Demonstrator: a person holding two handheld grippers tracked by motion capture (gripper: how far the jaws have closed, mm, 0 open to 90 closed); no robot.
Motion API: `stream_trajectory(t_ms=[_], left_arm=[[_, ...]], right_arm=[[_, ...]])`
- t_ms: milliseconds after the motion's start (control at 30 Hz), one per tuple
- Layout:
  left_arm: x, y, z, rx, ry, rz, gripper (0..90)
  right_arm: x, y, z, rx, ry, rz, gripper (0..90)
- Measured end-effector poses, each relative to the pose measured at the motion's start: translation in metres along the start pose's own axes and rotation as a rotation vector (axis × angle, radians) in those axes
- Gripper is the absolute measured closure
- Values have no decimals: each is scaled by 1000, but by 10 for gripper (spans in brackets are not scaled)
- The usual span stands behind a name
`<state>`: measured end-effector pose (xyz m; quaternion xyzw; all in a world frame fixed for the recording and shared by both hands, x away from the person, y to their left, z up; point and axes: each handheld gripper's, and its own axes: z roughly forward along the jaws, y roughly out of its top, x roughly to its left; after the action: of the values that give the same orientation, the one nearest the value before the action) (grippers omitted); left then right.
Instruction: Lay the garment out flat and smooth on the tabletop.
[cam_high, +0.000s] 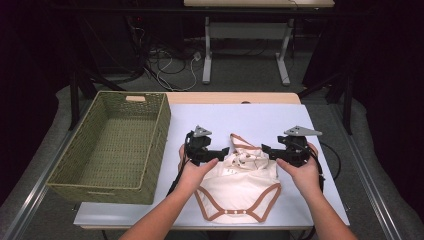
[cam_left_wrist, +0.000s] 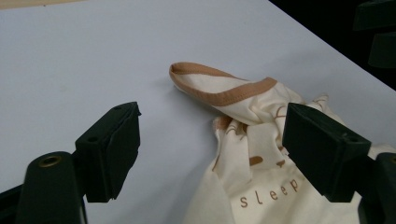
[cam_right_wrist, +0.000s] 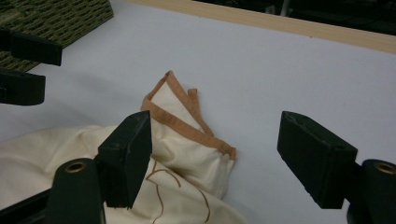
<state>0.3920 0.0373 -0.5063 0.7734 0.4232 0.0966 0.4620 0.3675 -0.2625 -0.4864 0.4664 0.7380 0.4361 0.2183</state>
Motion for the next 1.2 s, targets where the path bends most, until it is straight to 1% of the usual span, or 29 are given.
stream_trajectory(t_ms=[33,67,100,167,200,267,333,367,400,433,467,500,567,633,667,700,800,833,867,933,967,1000,1033,1100,1133,1200], left_arm=[[0,1,3,1,3,-1,198],[2,2,5,7,5,14,198],[2,3,7,5,4,1,199],[5,4,11,16,11,15,199],[6,4,14,16,15,15,199],[8,4,18,19,16,32,201],[10,5,21,31,14,49,225],[11,5,23,30,9,46,236],[11,5,25,31,2,47,247],[11,5,27,20,4,46,263],[12,5,28,23,-4,40,276],[12,5,30,21,-3,47,285],[13,4,34,14,-9,27,325],[14,2,38,18,-27,0,356],[14,1,40,15,-24,-2,371],[15,1,42,23,-22,7,388],[15,-2,48,31,-23,5,442],[14,-2,51,30,-27,-1,452],[14,-3,53,39,-37,-5,461],[13,-4,57,55,-50,-9,473],[13,-4,58,70,-55,-1,484],[11,-4,60,74,-56,-8,492],[10,-4,62,83,-55,-1,499],[9,-5,65,90,-60,-2,515],[8,-5,66,95,-61,-2,517],[6,-6,69,104,-70,4,523]], right_arm=[[-1,0,1,4,-2,-7,264],[-1,0,3,0,-8,-11,264],[-2,0,5,0,-14,-20,265],[-2,0,10,11,-25,-25,269],[-3,-1,12,23,-27,-28,274],[-3,-1,17,45,-39,-38,278],[-3,-2,20,42,-56,-50,279],[-3,-2,22,37,-60,-49,279],[-3,-2,23,39,-57,-51,282],[-4,-3,25,38,-50,-52,283],[-4,-3,27,42,-51,-46,293],[-5,-4,29,46,-49,-44,307],[-6,-5,33,50,-41,-40,322],[-7,-6,35,59,-43,-36,354],[-7,-7,37,56,-39,-34,364],[-7,-8,38,63,-37,-29,373],[-7,-11,41,70,-27,-5,415],[-7,-11,41,76,-31,-12,429],[-7,-12,42,73,-30,-9,440],[-8,-12,43,72,-31,-5,448],[-8,-12,43,71,-31,2,450],[-8,-11,42,73,-26,5,450],[-9,-11,42,69,-27,5,452],[-9,-11,42,69,-28,12,455],[-9,-11,42,68,-31,6,457],[-10,-12,43,64,-30,9,458]])
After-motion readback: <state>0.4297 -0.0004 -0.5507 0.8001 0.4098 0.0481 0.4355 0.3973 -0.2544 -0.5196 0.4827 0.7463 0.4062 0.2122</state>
